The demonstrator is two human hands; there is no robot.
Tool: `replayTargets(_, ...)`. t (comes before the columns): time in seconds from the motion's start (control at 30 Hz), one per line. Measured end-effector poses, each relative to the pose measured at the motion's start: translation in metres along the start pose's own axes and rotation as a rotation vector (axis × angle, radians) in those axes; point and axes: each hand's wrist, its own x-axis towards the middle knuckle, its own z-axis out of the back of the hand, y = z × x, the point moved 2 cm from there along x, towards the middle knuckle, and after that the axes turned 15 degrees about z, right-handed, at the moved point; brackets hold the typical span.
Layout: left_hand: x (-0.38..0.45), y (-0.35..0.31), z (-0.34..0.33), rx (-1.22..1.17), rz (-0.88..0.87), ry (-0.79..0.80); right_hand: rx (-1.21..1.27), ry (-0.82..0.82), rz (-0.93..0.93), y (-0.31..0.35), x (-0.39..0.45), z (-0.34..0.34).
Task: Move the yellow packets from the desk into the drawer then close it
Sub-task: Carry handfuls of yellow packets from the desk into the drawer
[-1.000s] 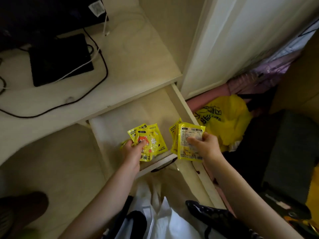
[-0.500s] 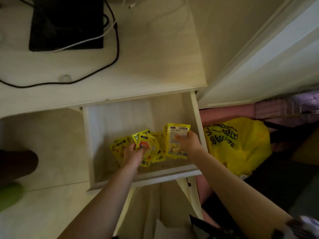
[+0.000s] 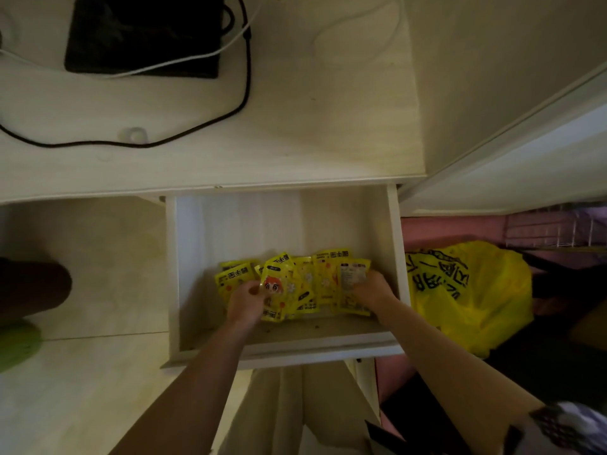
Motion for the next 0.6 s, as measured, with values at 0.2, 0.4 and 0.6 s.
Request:
replayTargets(0.2, -0.014, 0.01, 0.029, 0.043, -0.014, -0.041, -0.245, -0.02, 0.01, 0.008, -0.022, 0.008)
replayTargets(0.4, -0.05, 0.01, 0.05, 0.024, -0.088, -0.111, -0.309, 0.017, 0.184, 0.018, -0.052, 0.008)
replayTargets(0.6, -0.088, 0.02, 0.06, 0.02, -0.27, -0.208, -0.393, -0.037, 0.454, 0.042, -0.082, 0.007)
